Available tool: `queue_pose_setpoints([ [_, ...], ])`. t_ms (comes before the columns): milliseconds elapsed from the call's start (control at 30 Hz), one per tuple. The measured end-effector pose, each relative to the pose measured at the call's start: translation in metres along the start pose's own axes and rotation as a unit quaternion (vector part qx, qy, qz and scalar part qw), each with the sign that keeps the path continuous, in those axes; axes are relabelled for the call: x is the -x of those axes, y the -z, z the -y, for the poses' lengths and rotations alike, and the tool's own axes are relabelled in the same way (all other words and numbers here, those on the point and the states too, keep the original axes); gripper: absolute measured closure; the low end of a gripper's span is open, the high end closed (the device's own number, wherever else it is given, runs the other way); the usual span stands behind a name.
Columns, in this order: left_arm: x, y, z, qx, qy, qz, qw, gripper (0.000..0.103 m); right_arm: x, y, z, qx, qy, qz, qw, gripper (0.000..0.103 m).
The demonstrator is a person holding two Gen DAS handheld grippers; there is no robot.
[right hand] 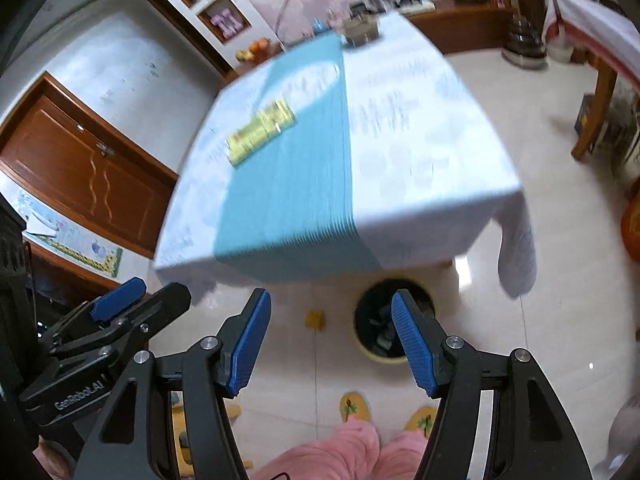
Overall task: Collect trash
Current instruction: 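Move both open tools back up to the table, then grasp the yellow-green packet with the left tool while the right tool grasps the pulp cup holder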
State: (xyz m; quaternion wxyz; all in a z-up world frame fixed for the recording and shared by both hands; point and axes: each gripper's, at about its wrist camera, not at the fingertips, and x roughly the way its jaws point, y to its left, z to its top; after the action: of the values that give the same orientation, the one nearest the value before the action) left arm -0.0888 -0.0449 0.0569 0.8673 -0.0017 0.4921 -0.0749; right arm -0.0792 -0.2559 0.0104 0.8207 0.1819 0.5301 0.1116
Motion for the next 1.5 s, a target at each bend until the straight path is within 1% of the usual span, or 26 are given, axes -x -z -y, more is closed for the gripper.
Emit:
queue_pose_setpoints([
  [100, 0.026, -0.019, -0.001, -0.003, -0.017, 0.024, 0.9996, 0.021, 0.029, -0.020, -0.010, 0.011, -0.009, 0.028, 1.000, 0.039],
  [233, 0.044, -0.048, -0.014, 0.010, -0.025, 0.037, 0.9990, 0.021, 0.056, -0.043, -0.012, 0.026, -0.017, 0.053, 0.998, 0.035],
  [300, 0.043, -0.059, -0.022, 0.016, -0.025, 0.035, 0.9989, 0.020, 0.061, -0.056, -0.013, 0.032, -0.018, 0.062, 0.997, 0.035],
  [333, 0.040, -0.064, -0.026, 0.019, -0.025, 0.031, 0.9990, 0.018, 0.061, -0.062, -0.012, 0.031, -0.018, 0.064, 0.997, 0.035],
  [467, 0.007, -0.081, -0.046, 0.012, -0.017, 0.002, 0.9998, 0.017, 0.058, -0.086, -0.011, 0.025, -0.022, 0.075, 0.997, 0.035],
  [567, -0.030, -0.094, -0.059, 0.002, -0.022, -0.017, 0.9996, 0.017, 0.040, -0.102, -0.012, 0.025, -0.018, 0.072, 0.997, 0.035],
  [633, -0.055, -0.101, -0.066, -0.004, -0.022, -0.024, 0.9995, 0.017, 0.024, -0.117, -0.014, 0.022, -0.008, 0.069, 0.997, 0.035],
  [767, -0.115, -0.128, -0.088, -0.027, -0.017, -0.041, 0.9987, 0.017, -0.016, -0.142, -0.015, 0.003, 0.005, 0.060, 0.998, 0.035],
  [967, -0.198, -0.173, -0.121, -0.083, -0.034, -0.048, 0.9948, 0.016, -0.094, -0.196, -0.016, -0.054, 0.036, 0.045, 0.997, 0.035],
  [1067, -0.228, -0.190, -0.132, -0.111, -0.034, -0.050, 0.9920, 0.016, -0.127, -0.220, -0.016, -0.081, 0.052, 0.031, 0.995, 0.035],
  [1133, -0.252, -0.200, -0.138, -0.135, -0.028, -0.058, 0.9888, 0.015, -0.145, -0.233, -0.017, -0.093, 0.062, 0.029, 0.993, 0.035],
  [1300, -0.289, -0.213, -0.140, -0.173, -0.013, -0.081, 0.9814, 0.015, -0.179, -0.256, -0.019, -0.117, 0.079, 0.021, 0.990, 0.035],
  [1367, -0.303, -0.219, -0.141, -0.181, -0.006, -0.093, 0.9791, 0.015, -0.192, -0.264, -0.020, -0.124, 0.084, 0.017, 0.989, 0.035],
  [1500, -0.324, -0.232, -0.142, -0.188, 0.005, -0.110, 0.9761, 0.015, -0.203, -0.270, -0.020, -0.129, 0.089, 0.012, 0.988, 0.035],
])
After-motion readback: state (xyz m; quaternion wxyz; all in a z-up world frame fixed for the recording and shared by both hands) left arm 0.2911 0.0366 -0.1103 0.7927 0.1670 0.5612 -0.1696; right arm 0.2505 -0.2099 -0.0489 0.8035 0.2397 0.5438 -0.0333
